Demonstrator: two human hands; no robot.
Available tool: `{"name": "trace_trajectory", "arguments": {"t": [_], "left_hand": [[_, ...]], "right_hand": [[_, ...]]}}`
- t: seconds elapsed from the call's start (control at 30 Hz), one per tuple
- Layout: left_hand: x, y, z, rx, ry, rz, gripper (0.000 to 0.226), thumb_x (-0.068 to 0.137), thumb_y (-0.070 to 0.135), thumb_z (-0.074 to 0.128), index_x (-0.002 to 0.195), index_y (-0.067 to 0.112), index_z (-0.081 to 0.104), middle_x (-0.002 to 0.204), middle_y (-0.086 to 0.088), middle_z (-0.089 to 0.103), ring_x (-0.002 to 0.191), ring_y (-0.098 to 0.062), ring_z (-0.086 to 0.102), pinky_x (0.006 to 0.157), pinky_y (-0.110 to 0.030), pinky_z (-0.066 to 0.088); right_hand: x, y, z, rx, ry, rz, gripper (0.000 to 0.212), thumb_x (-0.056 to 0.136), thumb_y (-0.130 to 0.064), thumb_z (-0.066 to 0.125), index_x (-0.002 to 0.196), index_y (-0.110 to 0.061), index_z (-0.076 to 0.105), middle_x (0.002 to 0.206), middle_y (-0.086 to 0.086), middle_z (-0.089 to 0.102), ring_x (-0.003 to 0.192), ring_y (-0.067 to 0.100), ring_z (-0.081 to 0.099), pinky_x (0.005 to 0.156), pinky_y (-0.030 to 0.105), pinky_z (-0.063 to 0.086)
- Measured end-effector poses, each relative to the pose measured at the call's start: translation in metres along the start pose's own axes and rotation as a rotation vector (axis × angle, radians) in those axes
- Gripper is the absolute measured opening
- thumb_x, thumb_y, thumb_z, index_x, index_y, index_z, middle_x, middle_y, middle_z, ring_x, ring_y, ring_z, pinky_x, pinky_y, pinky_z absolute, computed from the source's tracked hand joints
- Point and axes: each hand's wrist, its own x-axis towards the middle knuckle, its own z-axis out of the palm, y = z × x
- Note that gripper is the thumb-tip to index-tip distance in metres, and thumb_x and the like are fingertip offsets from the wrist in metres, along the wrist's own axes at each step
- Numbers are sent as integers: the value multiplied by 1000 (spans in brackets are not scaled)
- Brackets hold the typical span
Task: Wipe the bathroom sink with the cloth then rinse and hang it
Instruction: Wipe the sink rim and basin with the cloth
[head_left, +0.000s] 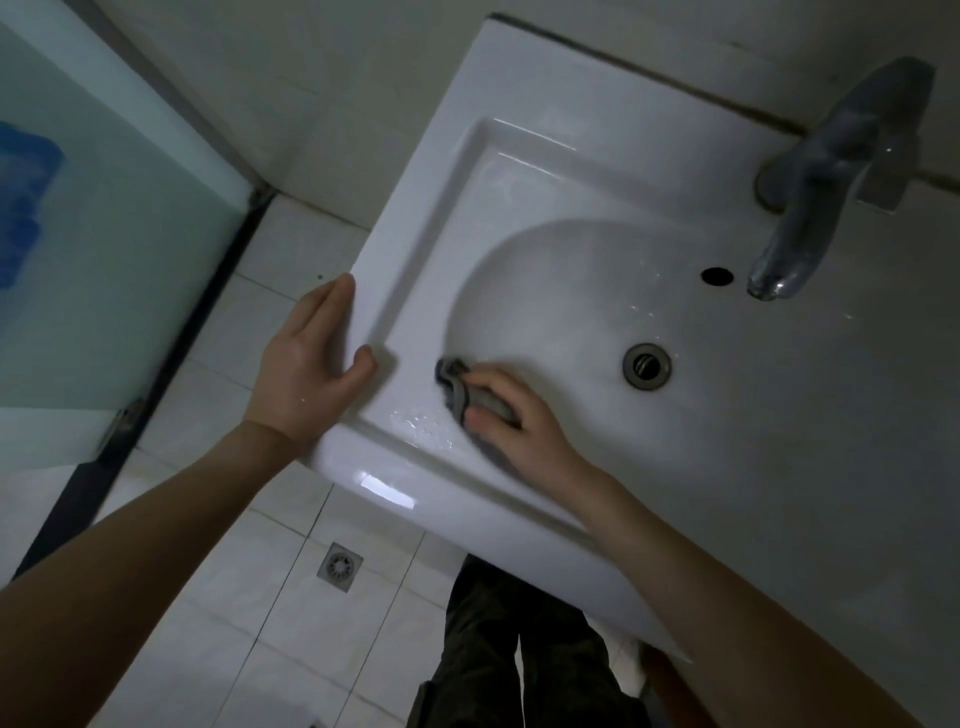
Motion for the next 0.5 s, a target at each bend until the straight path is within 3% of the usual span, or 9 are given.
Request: {"name": "trace_trajectory", "arguments": {"t": [0.13,0.2,0.3,0.37,0.43,0.5], "left_hand": [[1,2,-1,15,-13,-4,71,84,38,51,145,4,40,144,-15,47,132,-26,46,110,-27,32],[1,1,-1,18,-18,-1,71,84,39,51,146,4,40,144,-15,46,131,-27,46,110,-29,33],[0,2,-1,20,-24,-5,72,84,41,50,147,6,39,145,-13,46,130,-26,46,109,-30,34],[1,1,0,17,-16,5,73,84,41,50,146,6,39,144,-7,46,129,-25,46,108,-26,33],[2,-1,1,14,-3,19,73,83,42,50,146,7,40,142,14,41,129,-24,47,108,-17,29],[2,-2,1,-3,12,37,73,83,44,50,146,11,39,138,30,27,128,-23,46,108,-9,24]], "right_hand": [[-55,13,-65,-156,-300,66,35,83,-18,69,117,-11,64,116,-1,61,111,6,57,98,16,40],[-81,19,-118,-225,-412,215,34,82,-19,72,113,-28,62,112,-10,60,106,-8,56,93,9,39],[-110,28,-192,-494,-510,404,46,82,-12,71,89,-56,60,90,-23,59,86,-7,57,75,15,41],[-111,33,-214,-589,-366,446,47,85,-7,68,83,-53,60,85,-20,59,83,-1,59,69,15,38],[-96,35,-211,-493,-52,437,30,88,-1,63,92,-31,62,91,-5,63,92,20,63,68,11,39],[-61,30,-191,-393,193,355,16,89,-4,60,100,-14,64,96,6,62,93,25,60,71,9,40]]}}
